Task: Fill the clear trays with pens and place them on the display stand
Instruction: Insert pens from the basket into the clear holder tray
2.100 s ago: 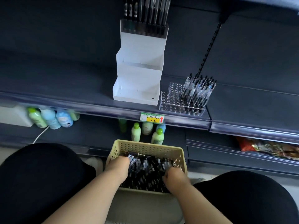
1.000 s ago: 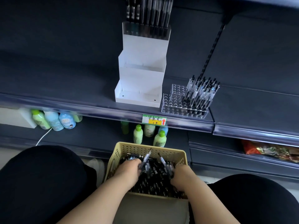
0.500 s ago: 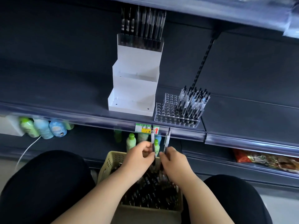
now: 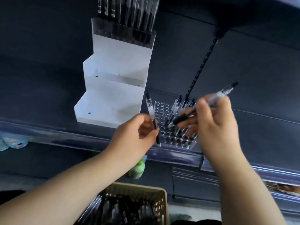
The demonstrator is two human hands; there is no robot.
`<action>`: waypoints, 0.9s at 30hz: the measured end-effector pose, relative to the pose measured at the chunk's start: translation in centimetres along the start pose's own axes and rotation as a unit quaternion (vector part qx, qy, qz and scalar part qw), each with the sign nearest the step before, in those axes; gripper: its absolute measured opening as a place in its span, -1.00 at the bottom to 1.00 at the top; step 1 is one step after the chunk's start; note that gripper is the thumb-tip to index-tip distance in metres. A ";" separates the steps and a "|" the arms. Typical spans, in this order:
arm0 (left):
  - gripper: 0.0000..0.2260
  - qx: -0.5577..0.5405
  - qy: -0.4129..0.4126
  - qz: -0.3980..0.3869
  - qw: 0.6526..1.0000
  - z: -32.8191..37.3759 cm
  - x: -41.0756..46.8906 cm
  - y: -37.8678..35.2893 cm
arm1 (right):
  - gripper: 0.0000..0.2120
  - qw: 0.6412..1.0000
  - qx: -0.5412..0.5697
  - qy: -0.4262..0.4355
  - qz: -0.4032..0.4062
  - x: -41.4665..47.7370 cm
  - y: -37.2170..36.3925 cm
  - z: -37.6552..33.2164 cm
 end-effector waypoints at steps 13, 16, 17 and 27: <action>-0.81 -0.070 -0.036 0.007 0.997 -0.5 6.5 -1.3 | -0.78 0.991 -0.077 0.035 0.102 5.2 2.0 1.7; -0.78 -0.077 -0.030 -0.012 0.997 -1.3 6.2 -2.0 | -0.89 0.990 -0.100 0.054 0.082 5.5 1.0 1.3; -0.79 -0.078 -0.029 -0.017 0.996 -1.5 6.0 -2.1 | -0.88 0.988 -0.115 0.063 0.080 5.5 0.8 1.2; -0.81 -0.058 -0.021 -0.012 0.998 -2.0 5.4 -1.7 | -0.87 0.965 -0.237 0.094 0.053 5.7 -0.6 1.5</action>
Point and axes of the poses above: each hand's wrist, its own x-axis towards the middle knuckle, its own y-axis out of the back of the hand, z = x × y, the point moved 10 cm from there along x, towards the middle knuckle, and after that the axes turned 9 degrees about -x, right-handed, at the moved point
